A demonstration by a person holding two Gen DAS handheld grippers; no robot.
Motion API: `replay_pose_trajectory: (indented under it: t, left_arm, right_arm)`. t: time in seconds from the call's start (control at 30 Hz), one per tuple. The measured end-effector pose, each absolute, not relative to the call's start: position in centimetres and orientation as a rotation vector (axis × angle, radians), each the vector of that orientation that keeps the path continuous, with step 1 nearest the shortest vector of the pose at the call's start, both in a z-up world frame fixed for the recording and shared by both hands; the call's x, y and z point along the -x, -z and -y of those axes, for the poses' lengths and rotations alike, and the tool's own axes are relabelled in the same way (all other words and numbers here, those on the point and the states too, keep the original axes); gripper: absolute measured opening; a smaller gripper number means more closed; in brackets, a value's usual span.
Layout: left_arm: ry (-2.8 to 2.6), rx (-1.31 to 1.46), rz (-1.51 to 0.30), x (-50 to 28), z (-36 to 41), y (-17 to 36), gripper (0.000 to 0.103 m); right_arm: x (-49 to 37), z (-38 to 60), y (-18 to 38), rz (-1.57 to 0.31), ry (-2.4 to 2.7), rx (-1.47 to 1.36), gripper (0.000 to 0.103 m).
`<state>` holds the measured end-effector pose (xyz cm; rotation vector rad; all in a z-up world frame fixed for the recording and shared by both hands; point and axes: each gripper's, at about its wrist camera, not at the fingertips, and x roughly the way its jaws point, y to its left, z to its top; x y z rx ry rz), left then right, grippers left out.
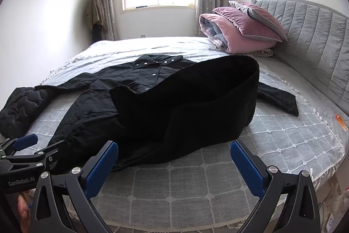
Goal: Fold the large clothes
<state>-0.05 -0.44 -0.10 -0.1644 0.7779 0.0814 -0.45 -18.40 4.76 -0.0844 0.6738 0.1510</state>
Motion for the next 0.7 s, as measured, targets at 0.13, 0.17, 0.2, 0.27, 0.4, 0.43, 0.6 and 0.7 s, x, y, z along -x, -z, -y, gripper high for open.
replay_pose_trajectory:
  t: [0.13, 0.17, 0.2, 0.27, 0.4, 0.43, 0.6, 0.7]
  left_arm:
    - [-0.078, 0.170, -0.790, 0.02, 0.28, 0.06, 0.102]
    - [-0.078, 0.169, -0.790, 0.01, 0.27, 0.06, 0.102]
    - [-0.081, 0.167, -0.786, 0.03, 0.32, 0.04, 0.102]
    - [-0.083, 0.166, -0.789, 0.01, 0.28, 0.04, 0.102]
    - [-0.093, 0.180, -0.803, -0.05, 0.07, 0.08, 0.102]
    - [-0.097, 0.175, -0.792, -0.01, 0.05, 0.04, 0.102]
    - [-0.087, 0.194, -0.756, 0.02, -0.13, -0.02, 0.102]
    - [-0.097, 0.173, -0.761, -0.03, -0.21, -0.11, 0.102]
  right_arm:
    - [0.46, 18.25, -4.77, -0.672, -0.145, 0.092, 0.103]
    - [0.46, 18.22, -4.77, -0.671, -0.144, 0.094, 0.103]
    - [0.44, 18.20, -4.76, -0.670, -0.143, 0.096, 0.103]
    - [0.42, 18.15, -4.74, -0.669, -0.141, 0.098, 0.103]
    - [0.52, 18.15, -4.78, -0.665, -0.141, 0.100, 0.103]
    - [0.52, 18.17, -4.78, -0.665, -0.141, 0.100, 0.103]
    - [0.53, 18.13, -4.78, -0.665, -0.141, 0.099, 0.103]
    - [0.60, 18.11, -4.80, -0.663, -0.141, 0.098, 0.103]
